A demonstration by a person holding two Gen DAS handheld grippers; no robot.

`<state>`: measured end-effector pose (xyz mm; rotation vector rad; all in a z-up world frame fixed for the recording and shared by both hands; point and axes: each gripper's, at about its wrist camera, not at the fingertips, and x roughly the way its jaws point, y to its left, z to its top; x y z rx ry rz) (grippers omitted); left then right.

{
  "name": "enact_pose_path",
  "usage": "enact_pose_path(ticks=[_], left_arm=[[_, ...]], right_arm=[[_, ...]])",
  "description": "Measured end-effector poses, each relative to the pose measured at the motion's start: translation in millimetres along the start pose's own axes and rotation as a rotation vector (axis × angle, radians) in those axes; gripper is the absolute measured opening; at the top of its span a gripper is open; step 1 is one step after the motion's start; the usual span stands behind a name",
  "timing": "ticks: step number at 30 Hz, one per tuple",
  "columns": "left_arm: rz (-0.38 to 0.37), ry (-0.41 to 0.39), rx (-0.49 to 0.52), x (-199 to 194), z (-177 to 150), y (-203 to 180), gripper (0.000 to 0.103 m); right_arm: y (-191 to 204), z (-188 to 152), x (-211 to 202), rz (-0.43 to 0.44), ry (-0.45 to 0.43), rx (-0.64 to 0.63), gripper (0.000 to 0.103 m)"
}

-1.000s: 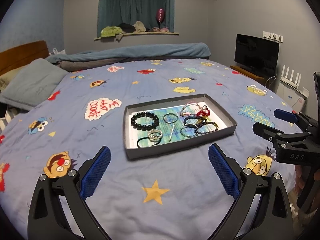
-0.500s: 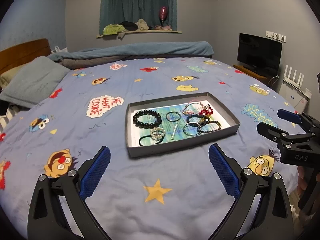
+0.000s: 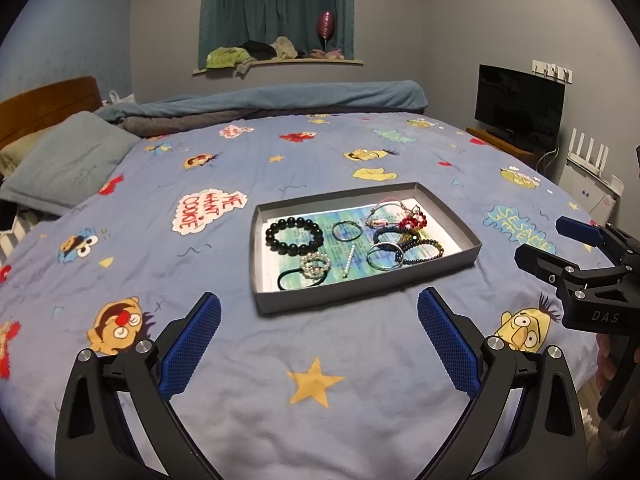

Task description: Organize jewelry

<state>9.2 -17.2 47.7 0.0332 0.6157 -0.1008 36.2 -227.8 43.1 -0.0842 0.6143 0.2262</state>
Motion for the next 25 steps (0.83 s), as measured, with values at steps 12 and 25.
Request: enact_pose_path(ticks=[12, 25], left_arm=[[0.001, -0.021, 0.024, 1.2, -0.8, -1.1, 0.098], [0.022, 0.017, 0.011, 16.7, -2.8, 6.0, 0.098]], right_arm=[[1.4, -0.9, 1.3, 0.001, 0.005, -0.002, 0.097], [-1.5, -4.8, 10.4, 0.004, 0.024, 0.003, 0.097]])
